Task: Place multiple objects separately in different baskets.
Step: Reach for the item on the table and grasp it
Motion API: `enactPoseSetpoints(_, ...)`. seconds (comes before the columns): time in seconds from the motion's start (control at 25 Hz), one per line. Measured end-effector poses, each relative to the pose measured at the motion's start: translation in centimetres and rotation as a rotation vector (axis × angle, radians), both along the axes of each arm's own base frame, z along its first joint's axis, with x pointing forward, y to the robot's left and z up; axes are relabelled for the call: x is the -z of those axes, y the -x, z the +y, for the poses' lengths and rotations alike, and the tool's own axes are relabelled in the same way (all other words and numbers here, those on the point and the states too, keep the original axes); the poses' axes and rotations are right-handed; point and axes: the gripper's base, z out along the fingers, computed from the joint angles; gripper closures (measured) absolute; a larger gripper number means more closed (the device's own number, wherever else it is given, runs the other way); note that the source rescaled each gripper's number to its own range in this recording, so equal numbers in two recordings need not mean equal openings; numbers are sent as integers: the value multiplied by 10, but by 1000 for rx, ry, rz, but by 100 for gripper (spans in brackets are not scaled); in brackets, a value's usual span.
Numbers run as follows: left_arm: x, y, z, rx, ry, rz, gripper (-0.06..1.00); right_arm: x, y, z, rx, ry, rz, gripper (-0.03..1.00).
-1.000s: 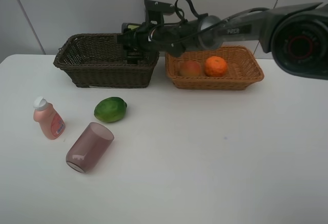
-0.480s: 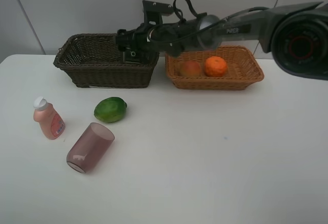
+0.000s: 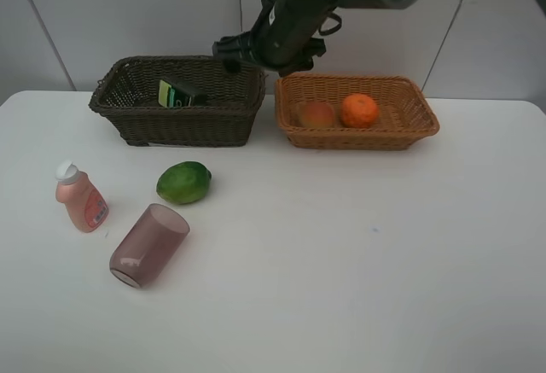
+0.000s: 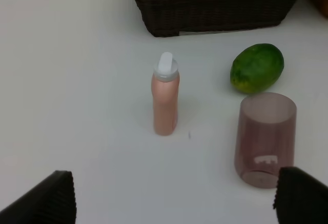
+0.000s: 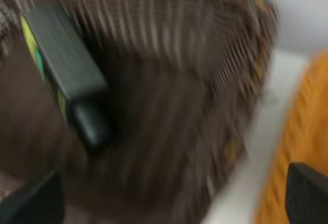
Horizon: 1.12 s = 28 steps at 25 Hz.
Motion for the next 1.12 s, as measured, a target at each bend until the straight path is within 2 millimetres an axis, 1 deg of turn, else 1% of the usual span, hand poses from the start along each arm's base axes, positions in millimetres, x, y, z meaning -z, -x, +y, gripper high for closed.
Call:
enactPoseSetpoints(0.08,0,0,0,0,0,0,-6,-3,12,-15,-13,26,61,17)
enactPoseSetpoints(0.2,0,0,0,0,0,0,-6,3,33,-47,22,31,167,17)
enactPoseSetpoints(0.24,0,0,0,0,0,0,-6,9,41,-60,44,36,207,17)
enactPoseSetpoints(0.4,0,0,0,0,0,0,-6,15,79,-118,140,67,318,17)
enactPoseSetpoints(0.56,0,0,0,0,0,0,-6,-5,114,-177,259,78,369,17)
enactPoseSetpoints(0.6,0,0,0,0,0,0,-6,-15,122,-191,291,79,361,17)
enactPoseSetpoints(0.72,0,0,0,0,0,0,-6,-40,149,-227,363,78,325,17)
enactPoseSetpoints(0.8,0,0,0,0,0,0,-6,-60,169,-244,407,63,276,17)
enactPoseSetpoints(0.92,0,0,0,0,0,0,-6,-88,201,-258,445,40,189,17)
enactPoseSetpoints(0.96,0,0,0,0,0,0,-6,-97,210,-259,446,38,159,17)
enactPoseSetpoints(1.08,0,0,0,0,0,0,-6,-124,250,-263,450,7,48,17)
enactPoseSetpoints(1.12,0,0,0,0,0,0,-6,-129,262,-264,451,-2,21,18)
